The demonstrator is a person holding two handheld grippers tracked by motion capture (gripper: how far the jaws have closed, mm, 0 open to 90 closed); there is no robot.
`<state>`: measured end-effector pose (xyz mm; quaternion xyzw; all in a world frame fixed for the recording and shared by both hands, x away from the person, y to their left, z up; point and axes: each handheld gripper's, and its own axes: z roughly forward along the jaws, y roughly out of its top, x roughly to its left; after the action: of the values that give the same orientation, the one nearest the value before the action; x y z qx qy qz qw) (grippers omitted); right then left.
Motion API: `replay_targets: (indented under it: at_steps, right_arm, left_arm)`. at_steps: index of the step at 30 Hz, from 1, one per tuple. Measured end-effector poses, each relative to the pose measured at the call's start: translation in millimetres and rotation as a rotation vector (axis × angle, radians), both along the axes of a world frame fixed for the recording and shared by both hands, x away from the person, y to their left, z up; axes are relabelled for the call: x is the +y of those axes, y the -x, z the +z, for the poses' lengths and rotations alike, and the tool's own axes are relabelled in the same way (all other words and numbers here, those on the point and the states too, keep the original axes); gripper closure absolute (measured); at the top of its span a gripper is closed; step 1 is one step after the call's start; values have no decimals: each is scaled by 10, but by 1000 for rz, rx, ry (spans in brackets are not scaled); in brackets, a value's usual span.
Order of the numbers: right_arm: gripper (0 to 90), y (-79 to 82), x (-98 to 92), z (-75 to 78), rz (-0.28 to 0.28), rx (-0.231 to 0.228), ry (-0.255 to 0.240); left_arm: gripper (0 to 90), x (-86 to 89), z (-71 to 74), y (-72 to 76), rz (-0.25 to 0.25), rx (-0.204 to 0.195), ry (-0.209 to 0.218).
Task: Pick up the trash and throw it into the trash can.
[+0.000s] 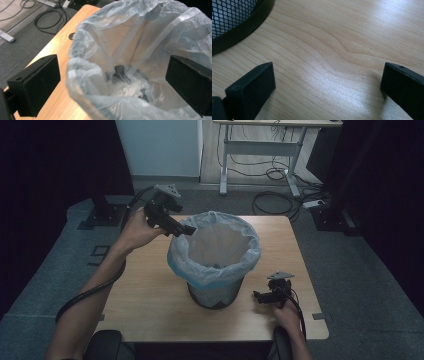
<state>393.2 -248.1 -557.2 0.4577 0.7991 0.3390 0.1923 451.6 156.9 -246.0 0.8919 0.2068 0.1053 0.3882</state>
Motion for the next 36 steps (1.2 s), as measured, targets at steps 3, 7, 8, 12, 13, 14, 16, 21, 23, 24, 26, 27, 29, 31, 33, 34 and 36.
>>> replay_targets:
  at_steps: [3, 7, 8, 12, 13, 14, 16, 21, 23, 24, 26, 27, 29, 31, 33, 34, 36]
  right_arm:
    - [0, 0, 0, 0, 0, 0, 0]
    - [0, 0, 0, 0, 0, 0, 0]
    - [0, 0, 0, 0, 0, 0, 0]
    - [0, 0, 0, 0, 0, 0, 0]
    - [0, 0, 0, 0, 0, 0, 0]
    - [0, 0, 0, 0, 0, 0, 0]
    - [0, 0, 0, 0, 0, 0, 0]
    - [0, 1, 0, 0, -1, 0, 0]
    - [0, 1, 0, 0, -1, 0, 0]
    - [0, 1, 0, 0, -1, 0, 0]
    - [0, 1, 0, 0, -1, 0, 0]
    - [0, 1, 0, 0, -1, 0, 0]
    - [0, 1, 0, 0, -1, 0, 0]
    - [0, 1, 0, 0, -1, 0, 0]
    - [0, 1, 0, 0, 0, 0, 0]
    - [0, 2, 1, 0, -1, 0, 0]
    - [0, 2, 1, 0, -2, 0, 0]
  left_arm:
    - [0, 101, 22, 10, 21, -9, 4]
    - [0, 239, 33, 18, 49, -21, 2]
    - [0, 273, 30, 20, 58, -23, 5]
    - [0, 421, 14, 19, 88, -29, 7]
    - [0, 462, 9, 16, 95, -29, 6]
    - [0, 497, -2, 15, 105, -29, 10]
    - [0, 571, -21, 12, 120, -31, 7]
    - [0, 752, -58, 21, 153, -37, 16]
    - [0, 820, -66, 27, 166, -39, 19]
    - [0, 853, -70, 30, 172, -39, 20]
    - [0, 913, -76, 40, 184, -42, 26]
    - [1, 942, -79, 45, 189, -43, 27]
    - [3, 999, -86, 55, 198, -47, 26]
    - [3, 1053, -93, 69, 206, -52, 26]
    - [3, 1106, -101, 81, 215, -57, 27]
    - [4, 1134, -106, 87, 220, -59, 28]
    - [4, 1186, -122, 99, 230, -63, 29]
